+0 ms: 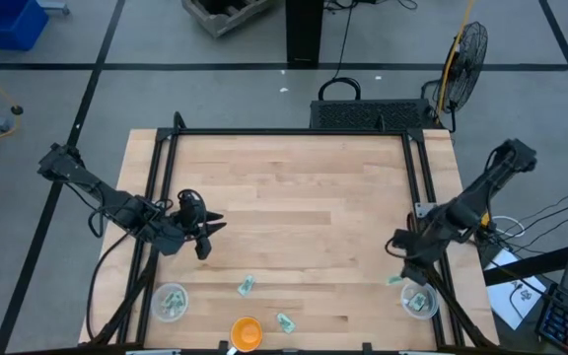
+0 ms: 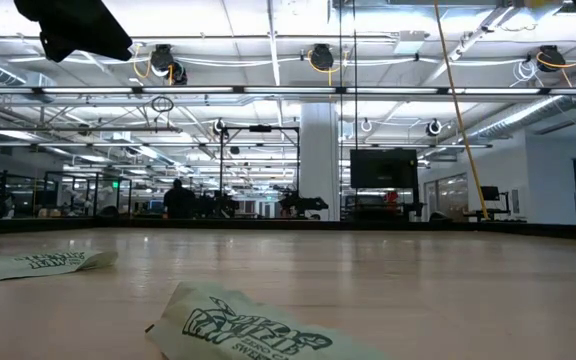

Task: Pick and place Stevia / Truvia into bins
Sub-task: Put the stevia packet into the right transparent container

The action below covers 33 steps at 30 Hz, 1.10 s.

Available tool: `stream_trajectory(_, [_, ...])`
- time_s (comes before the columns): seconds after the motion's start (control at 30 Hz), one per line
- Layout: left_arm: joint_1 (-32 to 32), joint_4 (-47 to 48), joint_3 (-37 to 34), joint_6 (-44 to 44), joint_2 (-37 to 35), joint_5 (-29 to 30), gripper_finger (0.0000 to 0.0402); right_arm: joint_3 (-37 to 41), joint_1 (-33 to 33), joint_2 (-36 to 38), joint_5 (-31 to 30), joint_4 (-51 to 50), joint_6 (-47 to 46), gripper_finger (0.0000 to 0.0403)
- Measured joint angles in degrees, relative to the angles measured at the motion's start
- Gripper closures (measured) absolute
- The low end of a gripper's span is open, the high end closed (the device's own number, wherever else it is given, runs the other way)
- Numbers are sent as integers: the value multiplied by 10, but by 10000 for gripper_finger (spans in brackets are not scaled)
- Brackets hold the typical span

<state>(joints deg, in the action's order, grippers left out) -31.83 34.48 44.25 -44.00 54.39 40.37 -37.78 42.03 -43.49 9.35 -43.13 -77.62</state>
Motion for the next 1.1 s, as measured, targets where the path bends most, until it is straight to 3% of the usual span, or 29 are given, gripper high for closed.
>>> stream_trajectory(0.17, [0,0,0,2,0,0,289,10,35,-28,99,-87,-152,403])
stream_trajectory(0.43, [0,0,0,2,0,0,289,46,69,-62,179,11,-268,403])
stream_trajectory(0.57, [0,0,0,2,0,0,289,48,91,-70,179,78,-265,403])
stream_trajectory(0.9, [0,0,0,-20,0,0,289,48,135,-69,176,112,-251,403])
stream_trajectory(1.1, [0,0,0,-28,0,0,289,48,158,-77,118,118,-317,403])
